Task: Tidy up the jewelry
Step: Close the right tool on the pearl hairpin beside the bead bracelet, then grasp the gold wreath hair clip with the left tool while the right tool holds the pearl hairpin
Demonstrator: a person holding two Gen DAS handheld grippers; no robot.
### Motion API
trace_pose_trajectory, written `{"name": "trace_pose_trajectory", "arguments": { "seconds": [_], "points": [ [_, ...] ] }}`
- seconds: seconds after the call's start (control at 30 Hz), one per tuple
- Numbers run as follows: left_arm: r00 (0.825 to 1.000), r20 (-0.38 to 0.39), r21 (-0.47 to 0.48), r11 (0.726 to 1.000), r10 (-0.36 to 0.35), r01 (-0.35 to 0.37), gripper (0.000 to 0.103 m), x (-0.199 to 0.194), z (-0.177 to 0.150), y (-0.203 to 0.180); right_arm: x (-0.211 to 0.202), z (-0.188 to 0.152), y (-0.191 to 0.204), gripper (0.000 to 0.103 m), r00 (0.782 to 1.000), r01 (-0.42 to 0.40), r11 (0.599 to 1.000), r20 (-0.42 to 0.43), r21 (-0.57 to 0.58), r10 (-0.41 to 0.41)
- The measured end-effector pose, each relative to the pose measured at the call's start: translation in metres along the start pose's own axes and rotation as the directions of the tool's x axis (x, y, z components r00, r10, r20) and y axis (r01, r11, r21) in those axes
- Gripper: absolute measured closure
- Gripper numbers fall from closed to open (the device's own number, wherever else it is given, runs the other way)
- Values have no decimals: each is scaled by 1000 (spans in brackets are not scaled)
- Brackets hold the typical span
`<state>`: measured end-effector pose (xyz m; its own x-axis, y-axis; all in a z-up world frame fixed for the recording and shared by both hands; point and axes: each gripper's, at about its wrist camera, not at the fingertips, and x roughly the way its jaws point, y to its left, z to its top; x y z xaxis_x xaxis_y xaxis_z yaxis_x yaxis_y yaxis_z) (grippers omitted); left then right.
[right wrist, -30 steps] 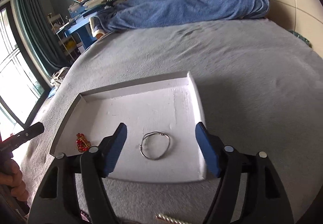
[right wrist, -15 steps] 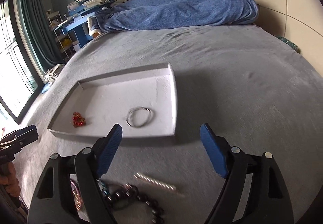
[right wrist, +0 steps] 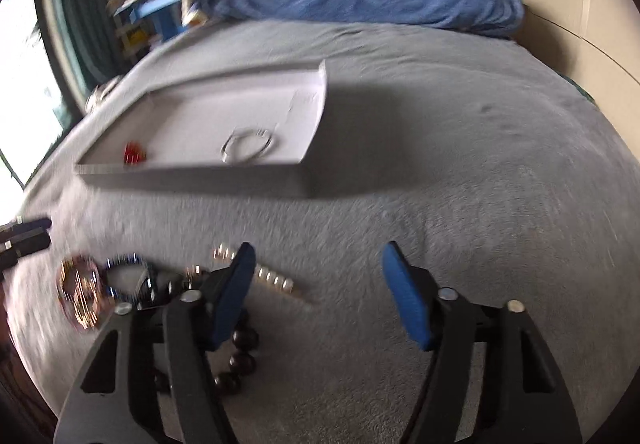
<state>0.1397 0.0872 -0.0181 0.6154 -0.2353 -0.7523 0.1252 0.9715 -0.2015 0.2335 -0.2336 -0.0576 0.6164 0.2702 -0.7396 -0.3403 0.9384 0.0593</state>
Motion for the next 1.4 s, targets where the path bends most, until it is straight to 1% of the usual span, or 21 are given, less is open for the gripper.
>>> {"name": "trace_pose_trajectory", "arguments": {
  "seconds": [0.03,0.13,0.3,0.37,0.47,0.5,0.57,0.6,0.63,0.67,0.8,0.9,1.0,1.07,1.1,1.2,1.27,1.33,1.4],
  "points": [
    [1000,-6,4,1000,-5,5,36,1,-3,0,2,-1,2,45,1000,-4,1000,-9,-14,4],
    [1000,-23,12,1000,-19,20,36,3,-9,-1,15,-4,11,50,998,-35,997,-60,-65,31],
    [998,-46,56,997,-52,54,36,7,-14,-10,20,0,23,54,997,-57,992,-65,-114,50],
    [997,-57,68,996,-61,65,37,9,-15,-13,21,0,25,59,996,-63,990,-67,-126,55],
    [995,-74,93,993,-63,70,40,13,-15,-20,22,1,28,69,995,-80,987,-70,-139,71],
    [996,-75,104,992,-58,65,41,13,-16,-22,22,1,28,74,995,-84,986,-70,-144,75],
    [996,-71,121,991,-46,55,42,15,-16,-24,21,0,28,81,995,-80,985,-67,-154,70],
    [997,-69,133,990,-39,48,45,15,-15,-27,21,0,28,86,996,-77,985,-65,-154,68],
    [997,-67,142,989,-34,43,46,15,-15,-28,21,0,28,93,996,-70,986,-61,-152,61],
    [998,-64,147,988,-30,39,46,16,-15,-29,21,1,26,95,997,-58,988,-57,-143,50],
    [998,-57,173,984,-23,33,52,14,-15,-33,20,2,15,95,997,-52,995,-53,-83,47],
    [998,-63,191,981,-28,39,57,15,-16,-36,20,2,13,95,997,-55,996,-57,-69,52],
    [998,-43,227,973,-41,50,57,10,-15,-44,21,4,11,95,997,-60,997,-60,-55,57],
    [998,-33,256,964,-59,66,57,7,-15,-51,22,6,11,92,996,-63,997,-59,-48,61],
    [997,-30,285,956,-71,76,57,6,-16,-58,22,6,11,90,997,-64,997,-57,-47,61],
    [996,-43,333,939,-75,85,57,8,-20,-70,24,8,13,83,997,-66,997,-50,-50,63],
    [996,-60,352,932,-66,83,57,14,-22,-76,25,9,13,79,997,-68,996,-47,-55,66],
    [996,-73,368,927,-44,68,57,20,-23,-81,25,10,14,71,997,-68,996,-42,-58,66],
    [996,-81,366,929,-31,59,54,25,-23,-82,26,11,14,70,997,-71,996,-40,-59,68]
  ]
}}
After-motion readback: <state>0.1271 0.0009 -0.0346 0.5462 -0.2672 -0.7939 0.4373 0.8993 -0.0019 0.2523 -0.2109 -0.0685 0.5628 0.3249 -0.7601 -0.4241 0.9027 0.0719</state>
